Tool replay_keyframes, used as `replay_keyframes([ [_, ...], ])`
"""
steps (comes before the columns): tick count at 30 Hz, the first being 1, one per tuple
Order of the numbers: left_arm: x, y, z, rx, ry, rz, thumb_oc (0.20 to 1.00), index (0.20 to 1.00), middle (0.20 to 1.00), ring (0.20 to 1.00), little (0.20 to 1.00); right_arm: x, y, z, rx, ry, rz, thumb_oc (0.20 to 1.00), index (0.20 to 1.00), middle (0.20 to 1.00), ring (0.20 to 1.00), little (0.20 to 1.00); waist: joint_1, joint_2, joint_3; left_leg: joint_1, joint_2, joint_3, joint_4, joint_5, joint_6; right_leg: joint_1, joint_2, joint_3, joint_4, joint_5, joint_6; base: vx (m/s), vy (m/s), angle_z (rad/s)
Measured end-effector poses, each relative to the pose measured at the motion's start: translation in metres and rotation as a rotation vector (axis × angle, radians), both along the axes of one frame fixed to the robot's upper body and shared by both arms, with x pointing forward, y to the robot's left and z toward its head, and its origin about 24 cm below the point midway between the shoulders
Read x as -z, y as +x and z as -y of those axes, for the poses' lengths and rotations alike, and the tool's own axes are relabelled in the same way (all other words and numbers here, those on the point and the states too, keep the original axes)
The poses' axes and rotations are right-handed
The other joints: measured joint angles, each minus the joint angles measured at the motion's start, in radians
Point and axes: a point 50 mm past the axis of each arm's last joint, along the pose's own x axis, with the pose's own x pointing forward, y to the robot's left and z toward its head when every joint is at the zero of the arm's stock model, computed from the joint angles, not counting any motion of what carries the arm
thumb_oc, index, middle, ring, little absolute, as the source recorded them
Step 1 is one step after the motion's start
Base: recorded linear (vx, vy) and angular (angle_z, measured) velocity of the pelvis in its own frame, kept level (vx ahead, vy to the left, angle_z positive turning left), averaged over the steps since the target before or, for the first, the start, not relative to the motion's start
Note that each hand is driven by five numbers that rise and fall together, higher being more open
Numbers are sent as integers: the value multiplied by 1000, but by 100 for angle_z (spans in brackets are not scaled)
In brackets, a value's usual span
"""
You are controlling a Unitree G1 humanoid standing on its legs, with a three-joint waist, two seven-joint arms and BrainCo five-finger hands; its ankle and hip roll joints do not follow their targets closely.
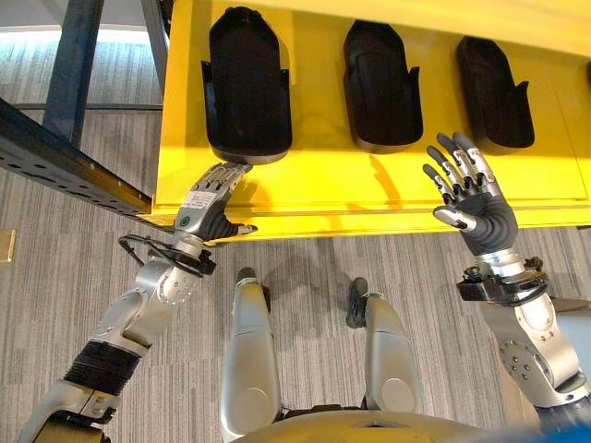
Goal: Move parts from the plastic box to the shelf.
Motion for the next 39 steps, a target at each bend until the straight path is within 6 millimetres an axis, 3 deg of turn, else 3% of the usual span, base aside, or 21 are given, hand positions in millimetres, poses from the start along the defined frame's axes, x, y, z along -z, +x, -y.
replay_keyframes([
  [12, 7, 2, 3, -20, -45, 5, 1000, 1000, 1000, 1000, 1000, 0, 0, 0, 10, 10, -3, 1000, 1000, 1000, 1000, 1000, -8, 0, -18, -2, 2, 21, 11, -10, 16, -1, -1, 11, -18, 1, 1, 4, 8, -3],
  [39, 2, 9, 1, -59, -63, 46, 1000, 1000, 1000, 1000, 1000, 0, 0, 0, 16, 14, -6, 1000, 1000, 1000, 1000, 1000, -27, 1, -19, -18, 6, 22, 14, -10, 16, -18, 2, 12, -17, 1, 1, 1, 0, 0],
])
